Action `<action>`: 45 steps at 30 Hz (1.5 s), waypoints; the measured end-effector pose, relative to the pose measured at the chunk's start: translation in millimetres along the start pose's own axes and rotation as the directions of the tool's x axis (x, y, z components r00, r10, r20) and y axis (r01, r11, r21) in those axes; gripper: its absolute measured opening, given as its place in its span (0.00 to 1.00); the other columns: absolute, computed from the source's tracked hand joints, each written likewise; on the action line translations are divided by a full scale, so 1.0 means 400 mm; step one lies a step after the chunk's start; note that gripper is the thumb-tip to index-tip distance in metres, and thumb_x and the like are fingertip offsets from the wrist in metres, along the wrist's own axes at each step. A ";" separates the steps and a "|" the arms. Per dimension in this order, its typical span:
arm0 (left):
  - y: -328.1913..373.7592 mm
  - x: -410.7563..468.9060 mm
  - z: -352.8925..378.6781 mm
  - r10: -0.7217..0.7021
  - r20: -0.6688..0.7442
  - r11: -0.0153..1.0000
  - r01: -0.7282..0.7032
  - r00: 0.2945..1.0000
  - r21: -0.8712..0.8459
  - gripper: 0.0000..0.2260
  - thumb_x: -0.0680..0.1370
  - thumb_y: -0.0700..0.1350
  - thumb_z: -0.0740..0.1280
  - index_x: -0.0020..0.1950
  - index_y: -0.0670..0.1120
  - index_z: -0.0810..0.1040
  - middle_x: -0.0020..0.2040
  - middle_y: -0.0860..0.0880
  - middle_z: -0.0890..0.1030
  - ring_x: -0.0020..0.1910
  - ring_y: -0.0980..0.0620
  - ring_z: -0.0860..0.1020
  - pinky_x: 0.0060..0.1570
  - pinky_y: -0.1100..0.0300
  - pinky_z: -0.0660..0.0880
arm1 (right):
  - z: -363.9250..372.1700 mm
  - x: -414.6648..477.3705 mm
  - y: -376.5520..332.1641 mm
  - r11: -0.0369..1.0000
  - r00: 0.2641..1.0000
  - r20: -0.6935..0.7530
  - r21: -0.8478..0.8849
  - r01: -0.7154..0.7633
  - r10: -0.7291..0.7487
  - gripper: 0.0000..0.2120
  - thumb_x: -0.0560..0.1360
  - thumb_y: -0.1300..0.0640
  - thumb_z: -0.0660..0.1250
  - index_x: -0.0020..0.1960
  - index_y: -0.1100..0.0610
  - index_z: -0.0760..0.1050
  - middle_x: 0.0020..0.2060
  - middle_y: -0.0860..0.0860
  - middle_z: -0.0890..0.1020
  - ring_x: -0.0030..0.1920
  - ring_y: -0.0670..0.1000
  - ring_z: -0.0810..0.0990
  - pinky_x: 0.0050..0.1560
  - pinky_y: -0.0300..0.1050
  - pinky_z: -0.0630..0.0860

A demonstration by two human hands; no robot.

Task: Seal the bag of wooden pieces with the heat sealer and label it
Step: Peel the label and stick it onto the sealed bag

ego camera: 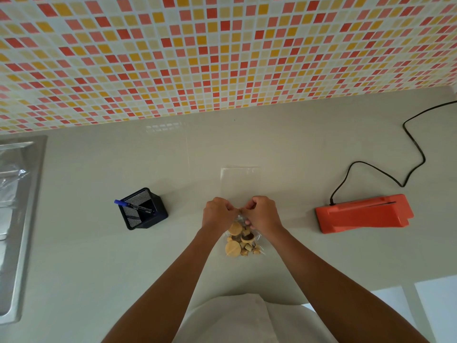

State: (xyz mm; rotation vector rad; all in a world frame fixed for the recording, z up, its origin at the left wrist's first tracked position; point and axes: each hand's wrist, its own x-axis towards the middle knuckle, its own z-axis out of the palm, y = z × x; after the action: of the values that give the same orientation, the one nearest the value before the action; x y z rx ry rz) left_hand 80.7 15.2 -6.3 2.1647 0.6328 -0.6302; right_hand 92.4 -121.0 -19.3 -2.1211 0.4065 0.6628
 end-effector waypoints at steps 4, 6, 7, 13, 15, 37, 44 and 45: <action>0.001 0.000 0.002 -0.003 -0.005 1.000 0.003 1.000 -0.010 0.05 0.70 0.43 0.69 0.35 0.43 0.83 0.34 0.47 0.82 0.29 0.54 0.77 0.27 0.64 0.73 | 0.000 -0.001 -0.001 1.000 1.000 0.001 -0.013 0.009 -0.009 0.07 0.70 0.58 0.74 0.38 0.60 0.78 0.29 0.54 0.83 0.25 0.49 0.83 0.32 0.53 0.84; 0.002 0.000 0.002 -0.011 -0.006 1.000 0.011 1.000 -0.024 0.05 0.69 0.43 0.70 0.35 0.43 0.83 0.34 0.47 0.82 0.30 0.53 0.77 0.27 0.64 0.73 | 0.000 -0.001 -0.001 1.000 1.000 0.000 -0.005 0.003 -0.003 0.07 0.70 0.59 0.74 0.38 0.60 0.78 0.30 0.55 0.83 0.26 0.50 0.83 0.32 0.55 0.84; 0.002 0.000 0.003 -0.016 -0.009 1.000 0.015 1.000 -0.027 0.05 0.69 0.43 0.70 0.35 0.43 0.83 0.34 0.47 0.82 0.30 0.53 0.77 0.27 0.64 0.73 | 0.000 0.000 -0.001 1.000 1.000 0.000 0.003 -0.001 0.001 0.07 0.69 0.59 0.74 0.38 0.61 0.78 0.30 0.56 0.83 0.26 0.50 0.83 0.32 0.56 0.84; 0.001 -0.001 0.008 -0.026 -0.032 0.999 0.025 0.999 -0.038 0.04 0.69 0.44 0.72 0.36 0.44 0.83 0.35 0.48 0.82 0.31 0.54 0.77 0.28 0.63 0.75 | -0.003 0.000 0.003 1.000 1.000 -0.004 0.016 -0.005 0.005 0.09 0.69 0.59 0.75 0.40 0.63 0.77 0.32 0.58 0.84 0.28 0.52 0.84 0.33 0.58 0.84; 0.000 -0.001 0.008 -0.022 -0.041 0.999 0.021 0.999 -0.035 0.05 0.69 0.44 0.72 0.35 0.44 0.83 0.34 0.48 0.82 0.31 0.54 0.78 0.29 0.62 0.76 | -0.005 -0.003 0.002 0.999 1.000 -0.009 0.031 -0.012 0.013 0.11 0.70 0.59 0.76 0.42 0.65 0.76 0.34 0.60 0.84 0.27 0.52 0.83 0.32 0.57 0.84; -0.029 0.016 0.015 0.021 -0.089 0.996 -0.029 0.996 -0.089 0.07 0.71 0.38 0.72 0.42 0.45 0.75 0.38 0.50 0.76 0.34 0.53 0.73 0.30 0.63 0.72 | -0.003 -0.018 0.011 0.992 0.999 -0.038 0.126 0.022 -0.018 0.13 0.72 0.58 0.77 0.38 0.60 0.73 0.29 0.56 0.80 0.26 0.53 0.83 0.24 0.41 0.74; -0.043 0.024 0.009 0.053 -0.061 0.996 -0.058 0.997 -0.074 0.06 0.69 0.38 0.71 0.40 0.46 0.76 0.39 0.48 0.79 0.34 0.51 0.76 0.30 0.62 0.72 | -0.021 -0.023 0.018 0.988 0.999 -0.043 0.153 0.007 0.000 0.07 0.73 0.68 0.70 0.40 0.61 0.74 0.29 0.56 0.81 0.24 0.50 0.81 0.22 0.38 0.74; -0.044 0.025 0.008 0.058 -0.058 0.996 -0.062 0.997 -0.071 0.06 0.69 0.38 0.71 0.40 0.46 0.76 0.38 0.48 0.79 0.33 0.51 0.75 0.30 0.62 0.71 | -0.021 -0.024 0.021 0.989 0.999 -0.049 0.148 0.012 -0.005 0.06 0.73 0.69 0.69 0.41 0.62 0.74 0.28 0.56 0.81 0.23 0.49 0.81 0.22 0.38 0.74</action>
State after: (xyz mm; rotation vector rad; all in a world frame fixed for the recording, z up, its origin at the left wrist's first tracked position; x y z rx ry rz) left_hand 76.6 24.9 -23.8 2.1316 0.6089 -0.5082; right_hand 83.2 -132.2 -14.7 -1.9992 0.4586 0.5594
